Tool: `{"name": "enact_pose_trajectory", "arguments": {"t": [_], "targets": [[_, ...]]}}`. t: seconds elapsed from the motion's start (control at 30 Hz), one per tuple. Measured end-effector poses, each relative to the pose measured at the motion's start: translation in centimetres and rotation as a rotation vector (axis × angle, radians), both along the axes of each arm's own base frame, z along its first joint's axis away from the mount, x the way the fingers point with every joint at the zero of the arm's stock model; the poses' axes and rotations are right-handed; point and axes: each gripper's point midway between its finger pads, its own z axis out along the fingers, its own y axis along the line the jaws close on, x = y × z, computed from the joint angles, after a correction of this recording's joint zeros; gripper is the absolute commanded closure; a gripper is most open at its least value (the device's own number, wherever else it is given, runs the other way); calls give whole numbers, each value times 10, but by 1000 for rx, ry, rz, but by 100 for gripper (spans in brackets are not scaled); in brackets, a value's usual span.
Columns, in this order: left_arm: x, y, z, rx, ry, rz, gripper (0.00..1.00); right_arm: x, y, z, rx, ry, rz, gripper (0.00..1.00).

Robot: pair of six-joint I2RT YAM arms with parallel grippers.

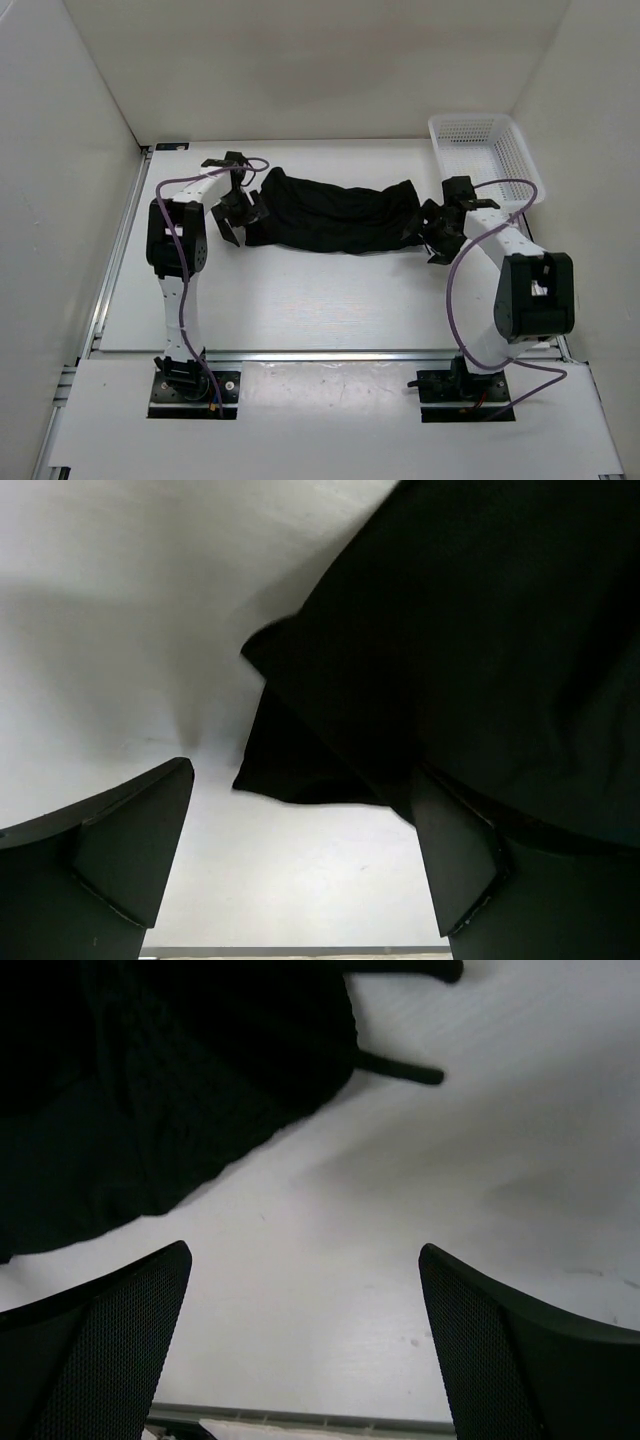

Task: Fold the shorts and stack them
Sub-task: Fold the shorts

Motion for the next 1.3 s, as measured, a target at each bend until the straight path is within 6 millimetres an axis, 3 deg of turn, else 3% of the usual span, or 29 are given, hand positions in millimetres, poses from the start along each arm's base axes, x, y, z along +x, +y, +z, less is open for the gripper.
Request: {"name": "enact_pose_trajectory", "arguments": {"t": [0.13, 0.2, 0.27, 0.3, 0.33, 0.37, 0.47, 0.5, 0.53, 0.6, 0.73, 0.83, 0.97, 1.07, 1.17, 1.23, 1.3], "targets": [[1, -6, -10, -26, 25, 14, 0, 19, 4, -21, 12, 24, -11, 1], [5, -9, -10, -40, 17, 22, 14, 29, 5, -29, 15, 26, -15, 3], [7, -10, -10, -48, 20, 36, 41, 38, 7, -35, 22, 16, -19, 7], [8, -11, -11, -52, 18, 36, 73, 43, 8, -38, 27, 8, -24, 13], [10, -12, -12, -56, 17, 39, 88, 47, 9, -41, 30, 3, -29, 16], [12, -14, -14, -63, 15, 42, 90, 50, 9, -43, 28, -1, -34, 20], [14, -16, -14, -77, 16, 37, 90, 57, 9, -44, 18, -19, -57, 47], [14, -16, -14, -77, 16, 38, 90, 60, 8, -45, 9, -27, -66, 58], [14, -14, -14, -78, 17, 43, 90, 62, 7, -45, 2, -34, -78, 81], [15, -12, -14, -79, 18, 47, 90, 65, 6, -45, -9, -46, -95, 99], [17, -2, -12, -79, 18, 68, 90, 68, 8, -44, -28, -60, -112, 99], [27, 14, 0, -80, 0, 99, 90, 72, 16, -35, -34, -71, -94, 99], [57, 32, 41, -101, -109, 130, 90, 96, 30, 5, -13, -156, -63, 99], [65, 41, 80, -135, -197, 146, 90, 104, 35, 42, 12, -245, -45, 99], [56, 45, 122, -159, -278, 146, 90, 95, 37, 75, 32, -306, -29, 99], [38, 45, 141, -163, -314, 141, 90, 81, 38, 90, 38, -342, -16, 99], [14, 45, 150, -164, -334, 137, 90, 59, 38, 93, 36, -352, -1, 99]]}}
